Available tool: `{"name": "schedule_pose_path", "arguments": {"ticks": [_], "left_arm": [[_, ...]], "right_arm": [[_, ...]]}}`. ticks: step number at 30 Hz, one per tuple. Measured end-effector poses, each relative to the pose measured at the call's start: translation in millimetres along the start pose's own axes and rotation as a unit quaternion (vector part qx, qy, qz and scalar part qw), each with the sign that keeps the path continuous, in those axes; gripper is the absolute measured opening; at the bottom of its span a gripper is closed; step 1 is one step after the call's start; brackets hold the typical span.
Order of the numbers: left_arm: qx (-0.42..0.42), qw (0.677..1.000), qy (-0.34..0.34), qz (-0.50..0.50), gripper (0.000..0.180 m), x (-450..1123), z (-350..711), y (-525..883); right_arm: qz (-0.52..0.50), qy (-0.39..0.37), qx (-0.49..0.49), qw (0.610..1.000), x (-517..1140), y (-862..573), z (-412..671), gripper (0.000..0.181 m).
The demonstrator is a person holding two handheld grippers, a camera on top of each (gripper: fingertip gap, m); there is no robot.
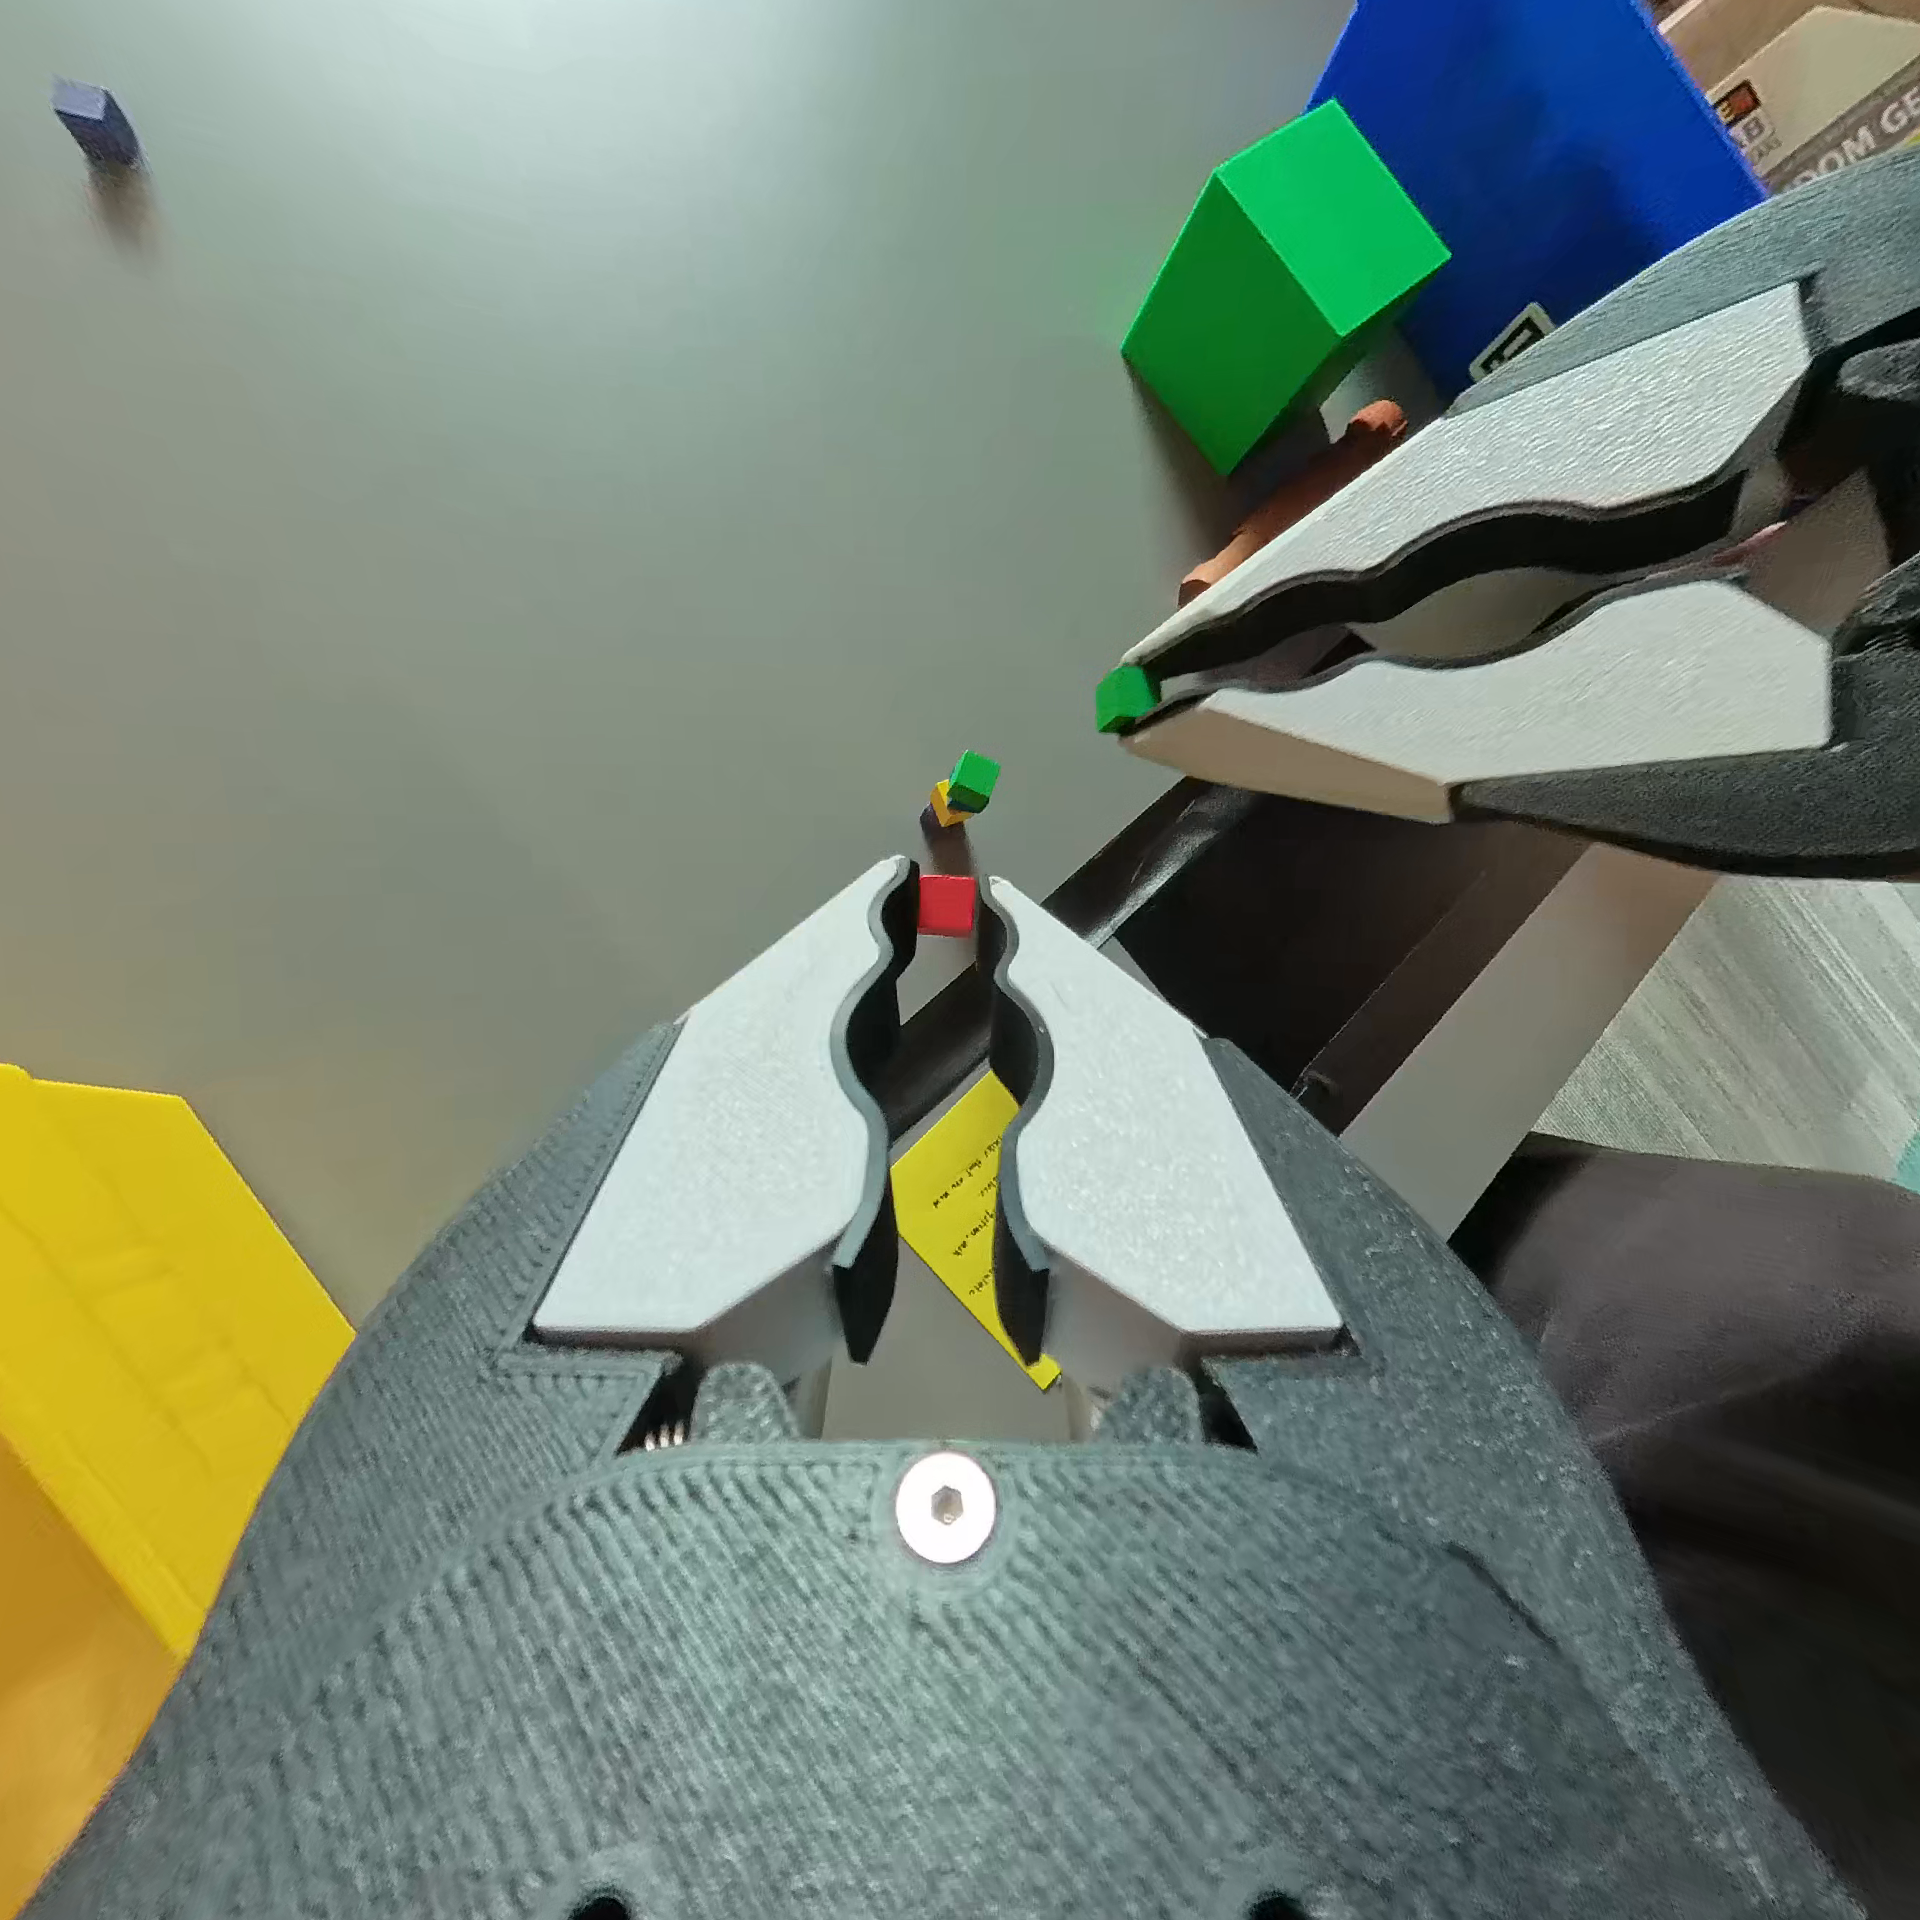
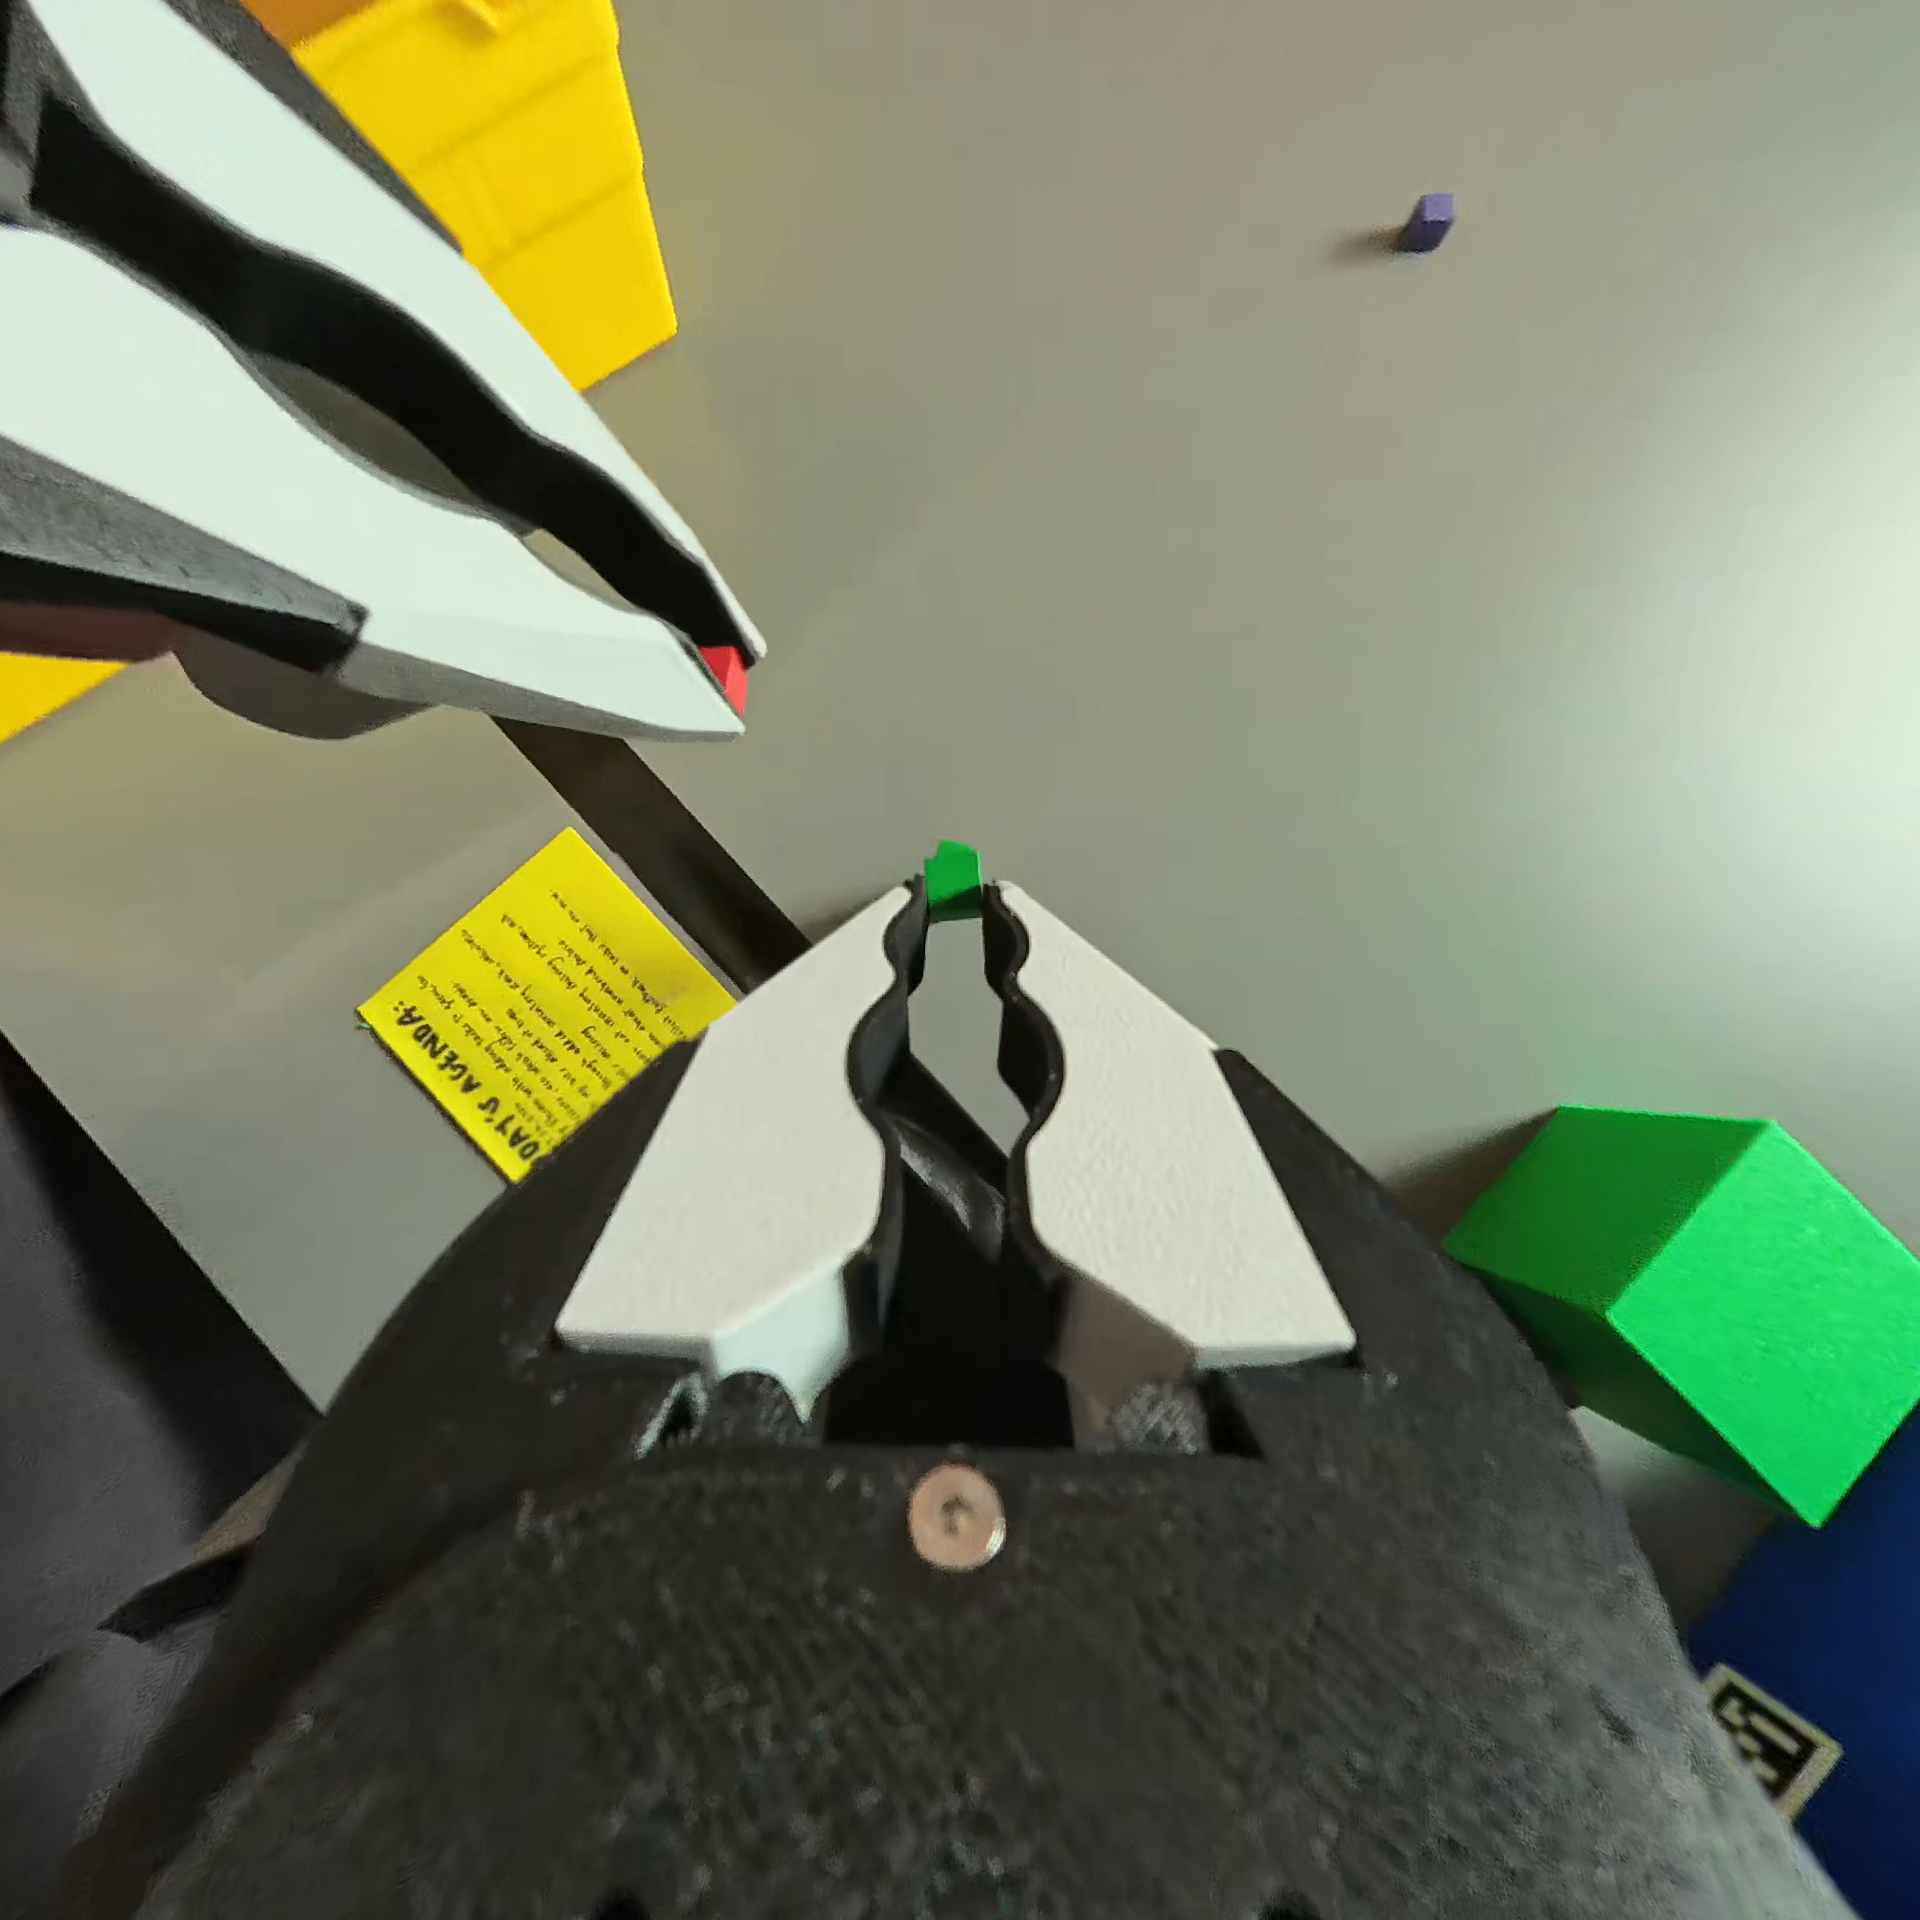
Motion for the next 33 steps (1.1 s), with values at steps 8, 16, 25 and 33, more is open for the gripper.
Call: {"name": "schedule_pose_path", "arguments": {"ticks": [8,16,25,33], "left_arm": [[-0.017,1.000,0.001,0.004,0.007,-1,-5,12],[-0.035,0.999,0.000,0.009,0.007,-2,-9,19],[-0.038,0.999,0.003,0.004,0.007,3,-9,18],[-0.037,0.999,0.005,0.001,0.007,7,-7,17]], "right_arm": [[0.013,0.032,-0.014,0.999,30,3,0,0.009],[0.027,0.048,-0.018,0.998,43,0,-3,0.009],[0.031,0.045,-0.011,0.998,44,0,-4,0.009],[0.031,0.040,0.003,0.999,43,0,-7,0.009]]}}
Point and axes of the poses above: each gripper's, where its closed fingertips meet, x out along the fingers, z out of its top, y = z × x across the jaws, the point moved 10 cm from there along -x, back along the fingers, and after that the axes turned 5 degrees about -z, right-handed, at the moved point
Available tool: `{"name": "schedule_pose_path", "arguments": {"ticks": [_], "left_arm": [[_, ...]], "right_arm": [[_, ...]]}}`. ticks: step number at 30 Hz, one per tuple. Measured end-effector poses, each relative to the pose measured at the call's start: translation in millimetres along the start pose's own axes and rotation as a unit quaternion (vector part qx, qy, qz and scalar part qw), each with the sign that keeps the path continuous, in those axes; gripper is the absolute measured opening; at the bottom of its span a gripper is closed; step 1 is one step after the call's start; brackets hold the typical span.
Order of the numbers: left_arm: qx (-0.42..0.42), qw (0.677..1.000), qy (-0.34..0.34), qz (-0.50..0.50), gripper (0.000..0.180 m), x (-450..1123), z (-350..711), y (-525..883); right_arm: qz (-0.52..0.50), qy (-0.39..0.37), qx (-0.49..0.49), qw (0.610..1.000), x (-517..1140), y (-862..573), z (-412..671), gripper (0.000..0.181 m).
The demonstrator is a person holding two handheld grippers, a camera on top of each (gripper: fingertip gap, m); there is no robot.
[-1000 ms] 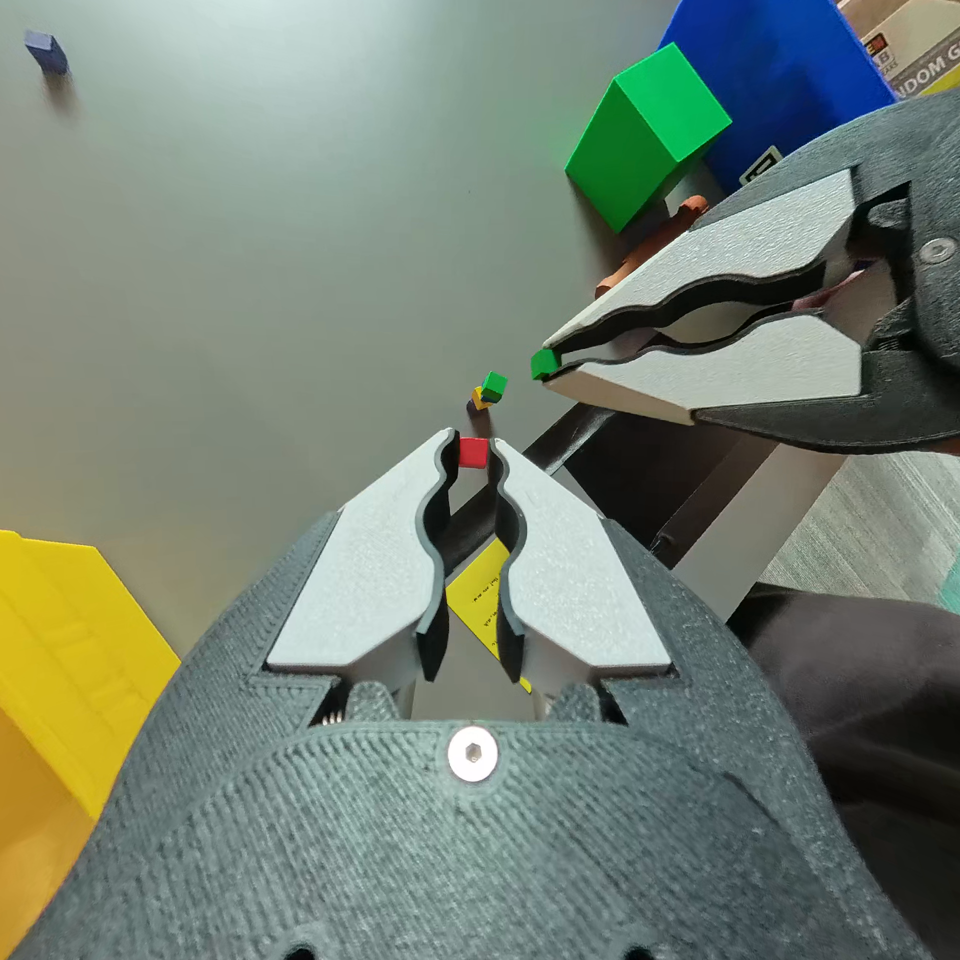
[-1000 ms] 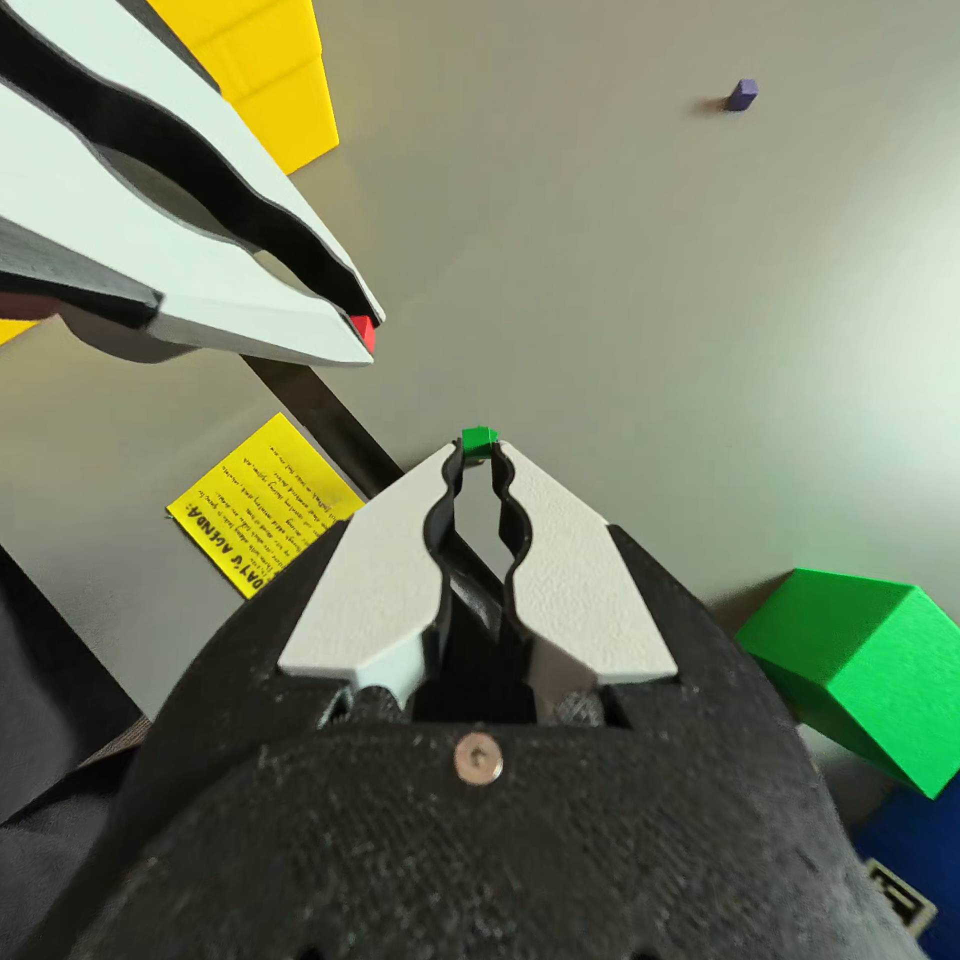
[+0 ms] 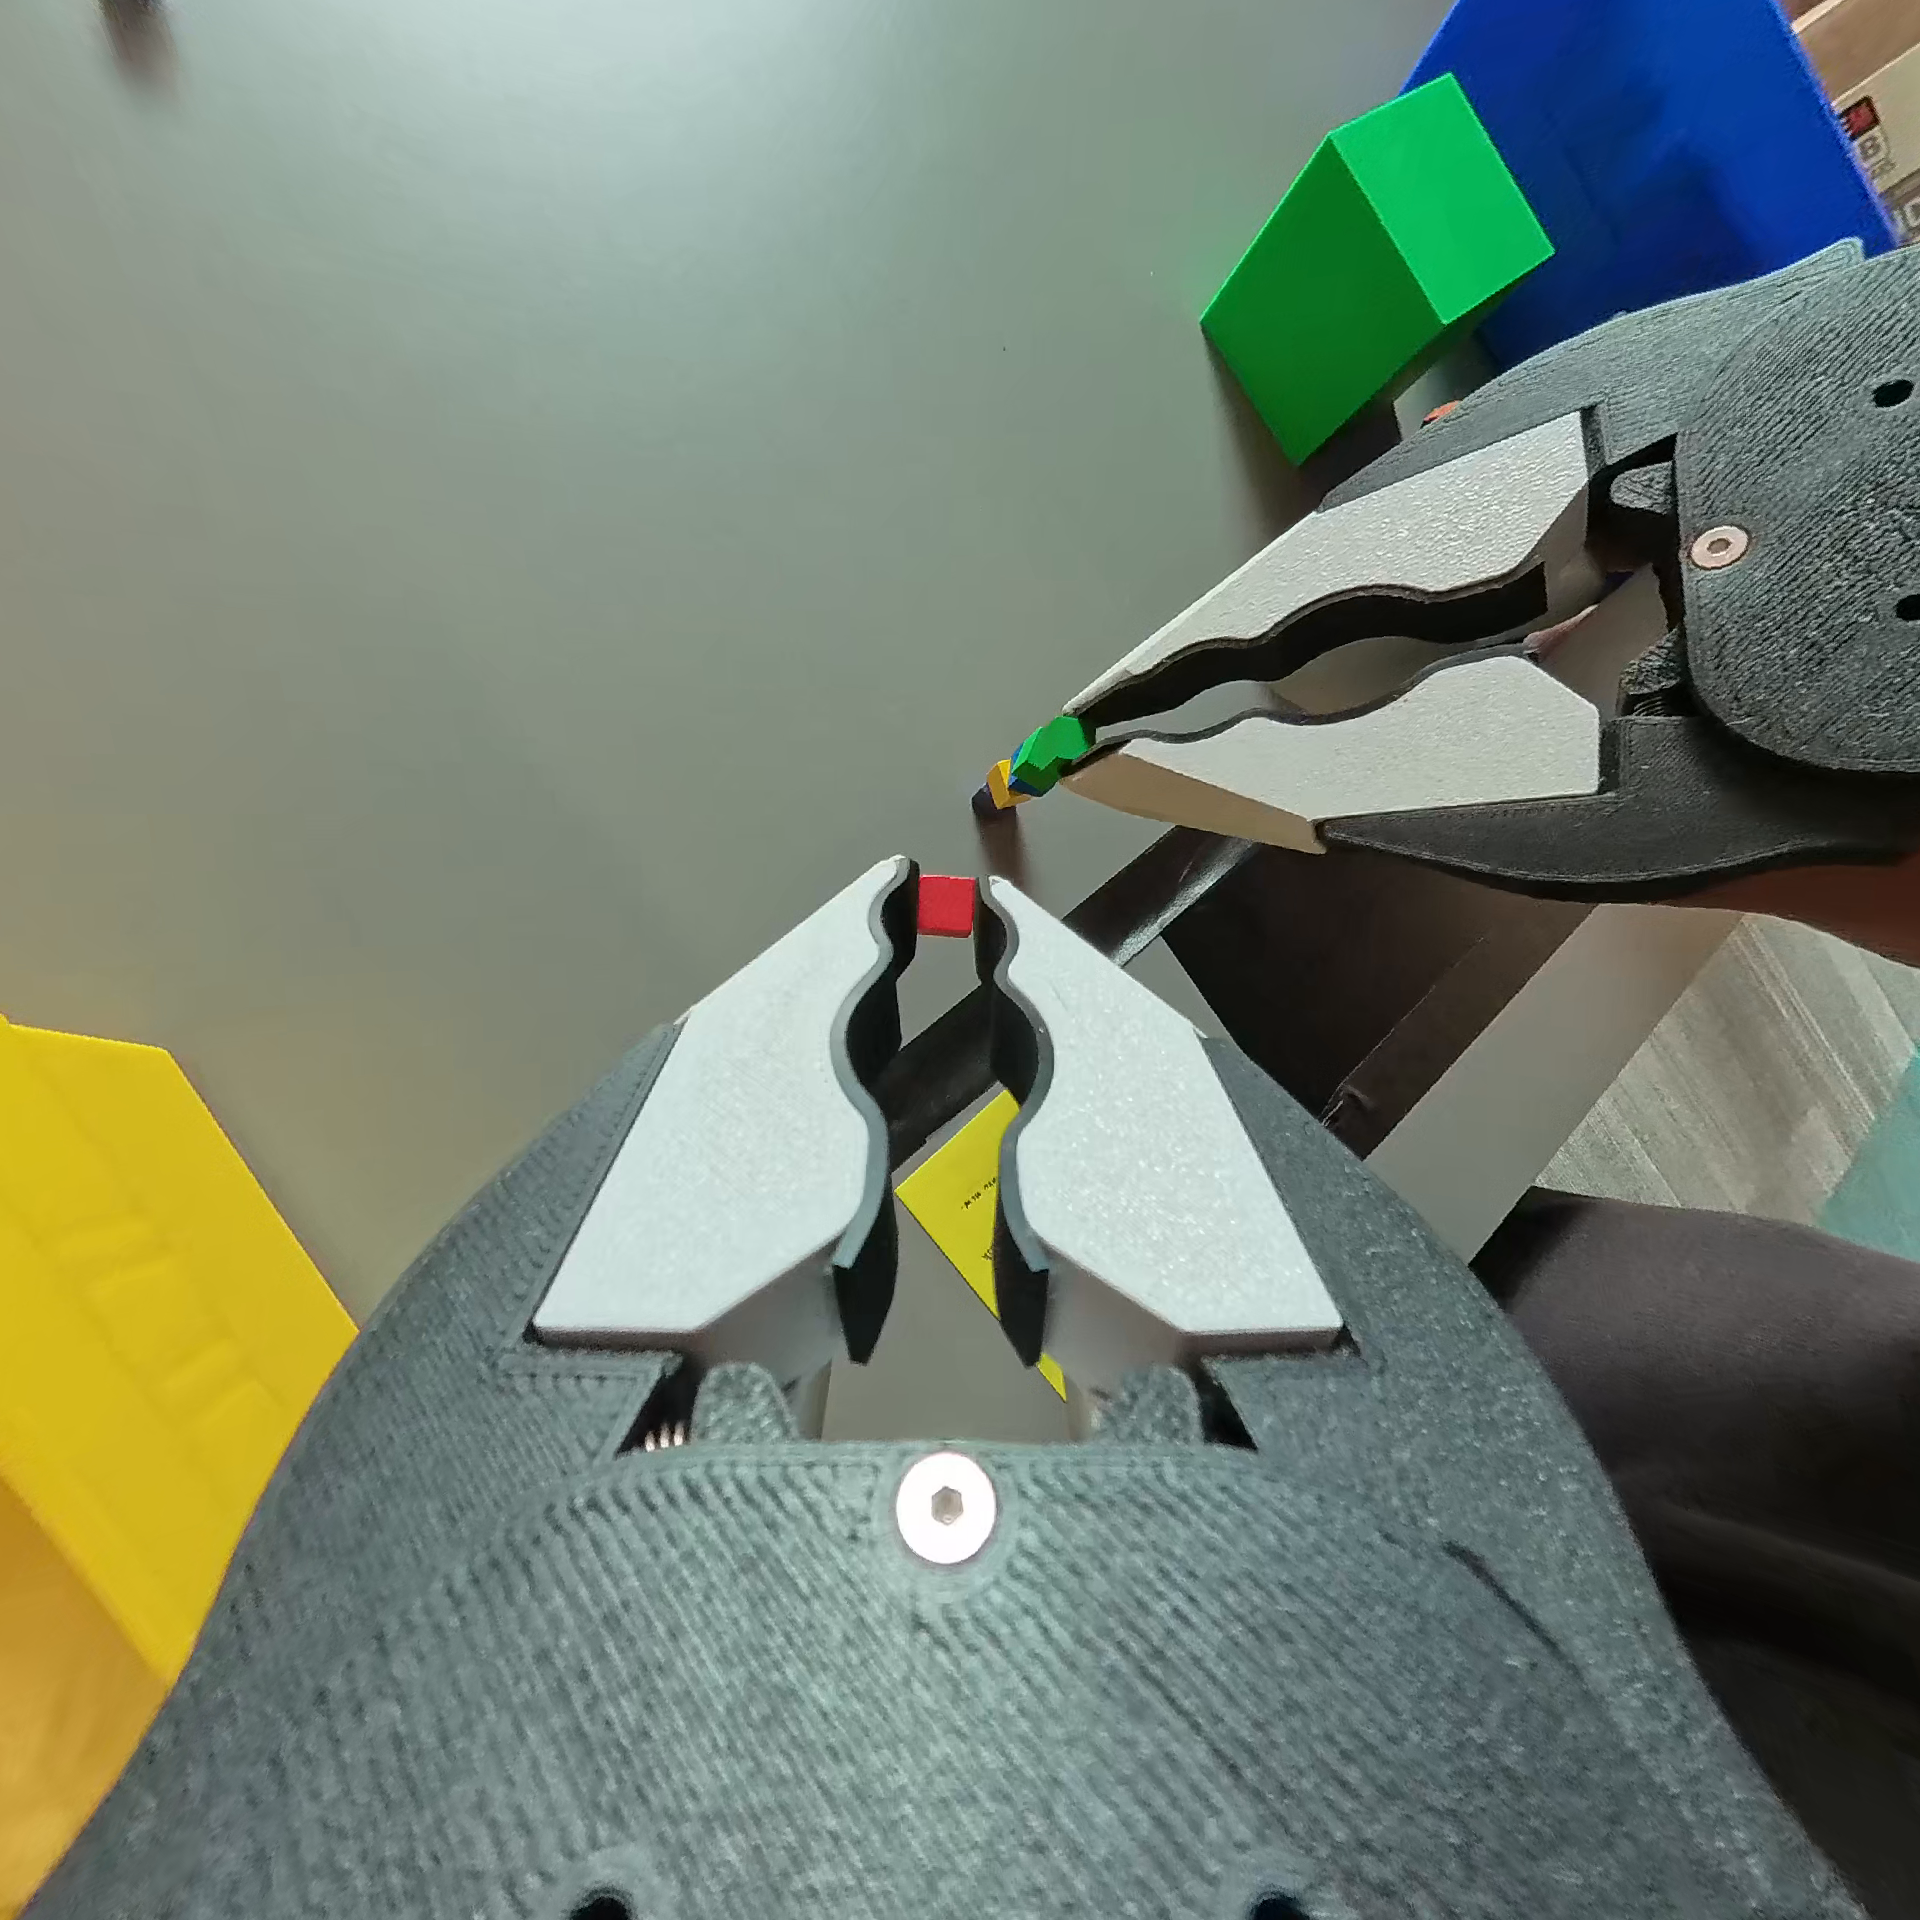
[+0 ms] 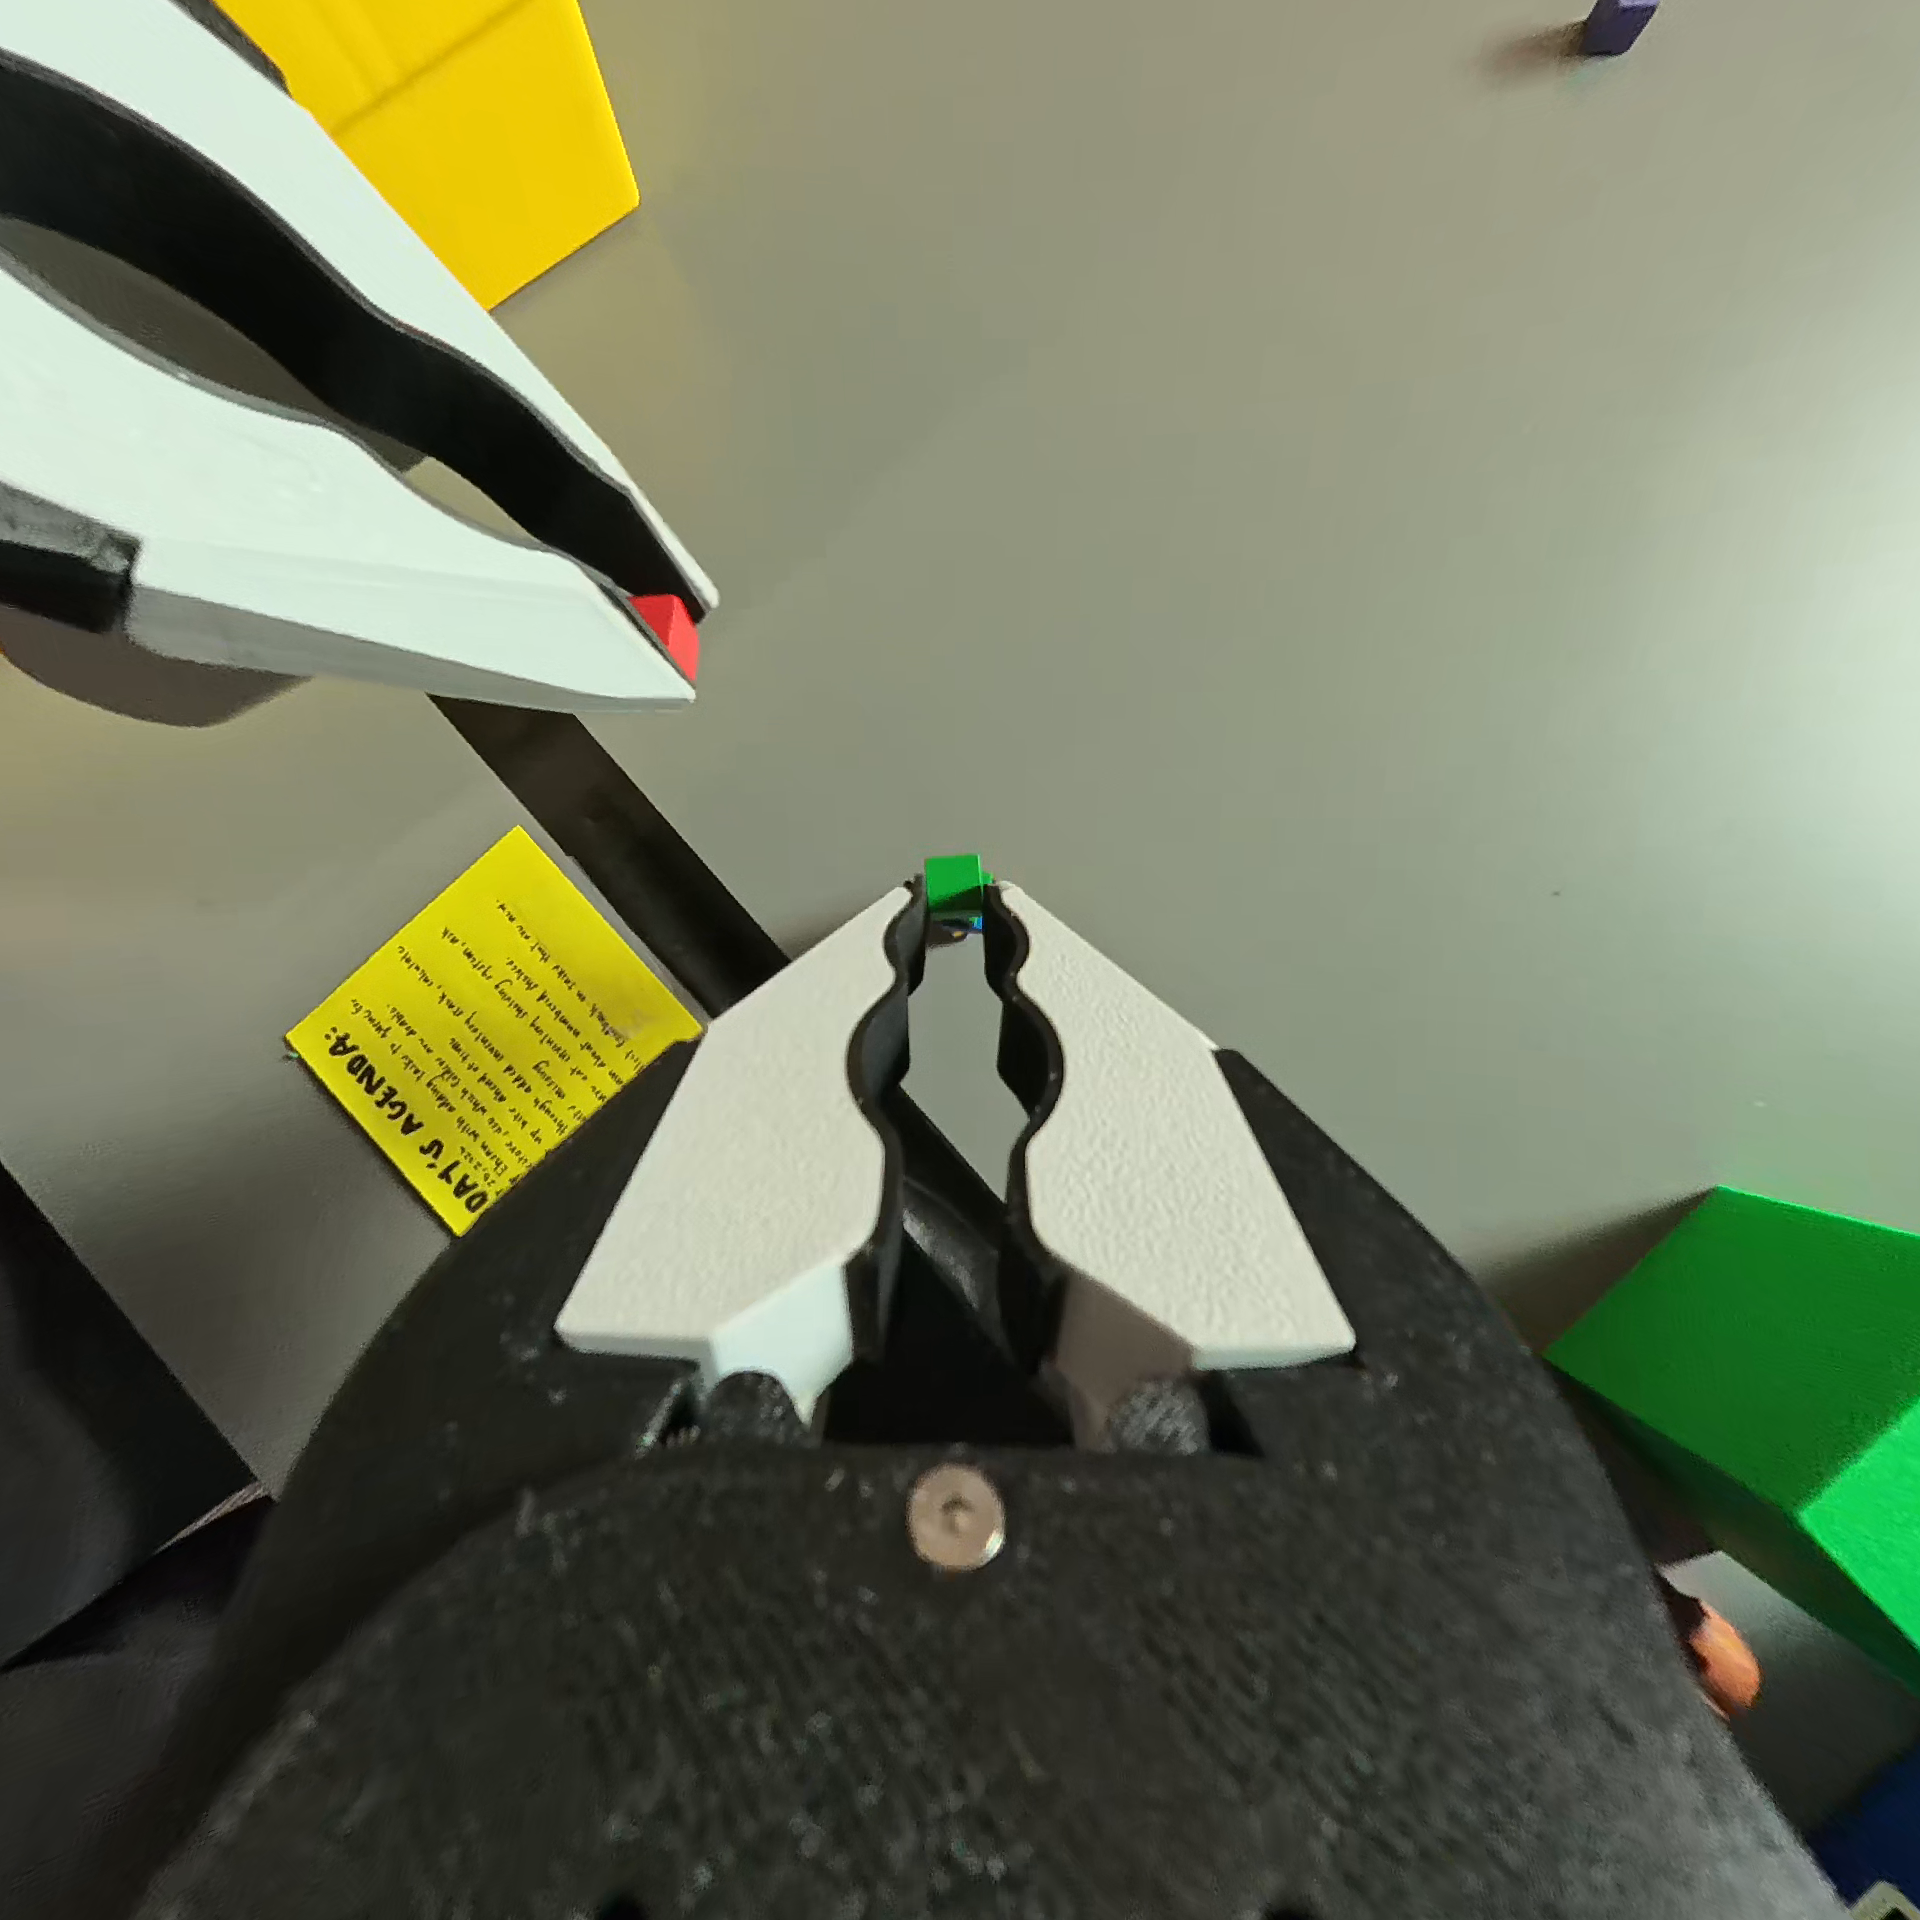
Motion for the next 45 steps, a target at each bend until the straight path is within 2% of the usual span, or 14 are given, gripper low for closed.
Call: {"name": "schedule_pose_path", "arguments": {"ticks": [16,27,45], "left_arm": [[0.014,1.000,-0.002,0.002,0.007,7,12,-1],[0.071,0.997,0.010,-0.029,0.007,29,19,-15],[0.117,0.992,0.030,-0.021,0.007,52,23,-21]], "right_arm": [[0.003,-0.010,0.017,1.000,-2,-4,-5,0.012],[-0.014,-0.029,0.051,0.998,-30,-6,-16,0.014],[-0.020,-0.031,0.075,0.997,-54,9,-41,0.011]]}}
Point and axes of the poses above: each gripper's, where its closed fingertips meet, x out along the fingers, z out of its top, y = z × x across the jaws, the point moved 10 cm from there along -x, back along the fingers, and after that the axes turned 5 degrees about -z, right-handed, at the moved point
